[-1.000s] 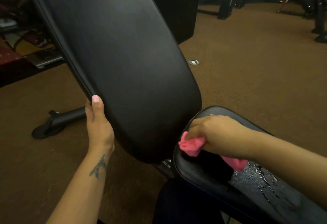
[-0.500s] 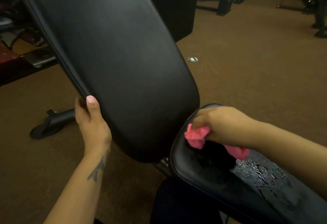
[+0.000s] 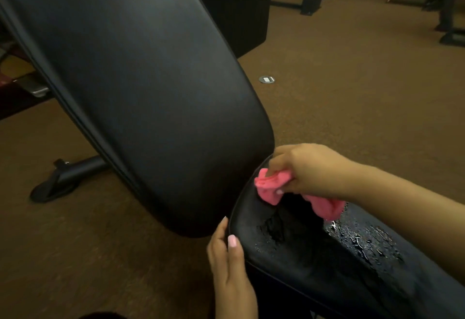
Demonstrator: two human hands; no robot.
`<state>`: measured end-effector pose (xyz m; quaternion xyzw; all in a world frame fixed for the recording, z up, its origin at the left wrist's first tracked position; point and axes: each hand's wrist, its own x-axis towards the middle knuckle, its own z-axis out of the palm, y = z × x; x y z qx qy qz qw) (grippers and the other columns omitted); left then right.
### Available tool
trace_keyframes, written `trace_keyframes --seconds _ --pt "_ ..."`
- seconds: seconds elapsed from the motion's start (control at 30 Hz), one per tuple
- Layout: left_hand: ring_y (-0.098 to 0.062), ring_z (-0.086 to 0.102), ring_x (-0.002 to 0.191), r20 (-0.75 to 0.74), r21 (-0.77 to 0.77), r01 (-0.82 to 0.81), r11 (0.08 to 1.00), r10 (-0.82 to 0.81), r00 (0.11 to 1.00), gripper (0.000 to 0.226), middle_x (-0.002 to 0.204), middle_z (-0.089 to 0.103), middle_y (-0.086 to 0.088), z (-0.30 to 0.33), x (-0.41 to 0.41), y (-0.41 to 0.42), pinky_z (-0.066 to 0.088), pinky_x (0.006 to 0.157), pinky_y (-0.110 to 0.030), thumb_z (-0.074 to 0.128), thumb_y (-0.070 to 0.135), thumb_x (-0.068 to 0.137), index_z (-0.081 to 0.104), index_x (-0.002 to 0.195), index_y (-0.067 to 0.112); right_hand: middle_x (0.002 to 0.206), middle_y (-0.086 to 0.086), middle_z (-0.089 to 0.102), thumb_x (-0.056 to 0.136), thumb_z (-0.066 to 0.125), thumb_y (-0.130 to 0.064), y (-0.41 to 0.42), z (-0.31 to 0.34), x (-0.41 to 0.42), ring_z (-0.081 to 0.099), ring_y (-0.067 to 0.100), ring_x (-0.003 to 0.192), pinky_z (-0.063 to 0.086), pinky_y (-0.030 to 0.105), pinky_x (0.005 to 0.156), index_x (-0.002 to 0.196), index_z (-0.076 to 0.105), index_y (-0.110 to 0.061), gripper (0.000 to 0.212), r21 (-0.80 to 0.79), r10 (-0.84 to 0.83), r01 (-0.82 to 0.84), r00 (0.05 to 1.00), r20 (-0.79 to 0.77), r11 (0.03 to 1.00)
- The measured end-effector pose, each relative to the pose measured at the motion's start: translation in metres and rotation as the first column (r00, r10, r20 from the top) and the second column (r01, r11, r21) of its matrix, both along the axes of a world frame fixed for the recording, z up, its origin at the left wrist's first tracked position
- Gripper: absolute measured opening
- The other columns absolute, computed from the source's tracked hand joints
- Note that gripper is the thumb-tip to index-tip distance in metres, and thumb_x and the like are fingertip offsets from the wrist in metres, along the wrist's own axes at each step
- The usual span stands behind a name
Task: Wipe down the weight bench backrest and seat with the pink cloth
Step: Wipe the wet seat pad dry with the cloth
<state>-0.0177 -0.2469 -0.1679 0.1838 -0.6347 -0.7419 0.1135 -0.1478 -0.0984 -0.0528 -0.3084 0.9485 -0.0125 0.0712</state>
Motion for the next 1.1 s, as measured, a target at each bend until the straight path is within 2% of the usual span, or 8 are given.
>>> trace_keyframes --seconds 0.1,0.2,0.33,0.53,0.67,0.77,0.9,1.1 --pt "0.012 0.047 0.115 0.059 0.085 0.045 0.995 -0.050 0.997 0.044 0.134 0.052 0.012 0.001 -0.013 0.003 0.036 0.090 -0.007 0.048 0.059 0.088 0.053 0.125 0.036 0.089 -0.014 0.044 0.074 0.067 -0.039 0.010 -0.002 -0.017 0.057 0.017 0.095 0.039 0.029 0.067 0.095 0.058 -0.032 0.024 -0.042 -0.147 0.146 0.988 -0.045 0.988" --pt "0.016 0.054 0.104 0.065 0.109 0.005 0.994 -0.012 0.998 0.037 0.128 0.057 0.013 0.005 -0.018 0.007 0.040 0.075 0.002 0.035 0.030 0.103 0.053 0.133 0.023 0.095 -0.005 0.053 0.080 0.058 -0.045 -0.006 -0.011 -0.021 0.058 0.023 0.094 0.035 0.028 0.065 0.097 0.058 -0.028 0.023 -0.068 -0.245 0.238 0.960 -0.137 0.969" --pt "0.017 0.060 0.095 0.044 0.168 -0.032 0.985 0.025 0.999 0.034 0.122 0.061 0.009 0.006 -0.018 0.010 0.044 0.071 -0.001 0.033 0.018 0.103 0.056 0.128 0.017 0.095 -0.005 0.055 0.083 0.051 -0.046 -0.027 -0.013 0.001 0.061 0.021 0.090 0.045 0.032 0.069 0.095 0.063 -0.029 0.023 -0.099 -0.064 0.052 0.990 -0.122 0.994" --pt "0.023 0.058 0.090 0.031 0.152 -0.041 0.987 0.037 0.999 0.037 0.118 0.060 0.012 0.007 -0.016 0.011 0.042 0.069 0.002 0.032 0.022 0.103 0.055 0.131 0.016 0.101 -0.013 0.055 0.082 0.057 -0.037 0.011 0.007 -0.007 0.058 0.011 0.098 0.039 0.024 0.069 0.103 0.061 -0.039 0.021 0.077 0.016 -0.014 1.000 -0.022 0.997" --pt "0.024 0.056 0.093 0.011 0.123 -0.029 0.992 0.028 1.000 0.037 0.115 0.060 0.018 0.006 -0.016 0.012 0.040 0.071 0.003 0.032 0.030 0.101 0.056 0.128 0.020 0.092 -0.008 0.056 0.083 0.054 -0.043 -0.001 -0.003 -0.028 0.060 0.017 0.094 0.048 0.033 0.073 0.096 0.063 -0.034 0.018 0.011 -0.098 0.100 0.989 -0.108 0.995" --pt "0.014 0.058 0.106 0.007 0.129 -0.047 0.991 0.046 0.999 0.039 0.121 0.062 0.014 0.003 -0.016 0.011 0.042 0.078 0.000 0.037 0.044 0.098 0.059 0.123 0.025 0.093 -0.007 0.056 0.081 0.054 -0.042 -0.026 -0.011 -0.013 0.060 0.018 0.093 0.049 0.037 0.075 0.097 0.064 -0.035 0.020 -0.035 0.042 -0.044 0.997 -0.063 0.998" --pt "0.021 0.057 0.097 0.025 0.154 -0.050 0.987 0.046 0.999 0.039 0.116 0.061 0.018 0.003 -0.016 0.011 0.041 0.073 0.002 0.028 0.029 0.102 0.057 0.127 0.020 0.104 -0.011 0.057 0.077 0.056 -0.035 -0.014 -0.001 0.012 0.059 0.013 0.096 0.048 0.035 0.074 0.105 0.063 -0.038 0.028 -0.023 0.165 -0.164 0.985 0.052 0.986" --pt "0.011 0.057 0.109 0.071 0.230 -0.044 0.972 0.029 0.997 0.038 0.123 0.062 0.016 0.000 -0.015 0.007 0.043 0.079 -0.001 0.029 0.018 0.105 0.060 0.126 0.024 0.096 -0.009 0.054 0.078 0.054 -0.045 -0.020 -0.002 -0.002 0.059 0.014 0.095 0.047 0.031 0.074 0.101 0.062 -0.041 0.025 -0.041 0.008 -0.010 0.999 -0.041 0.999"
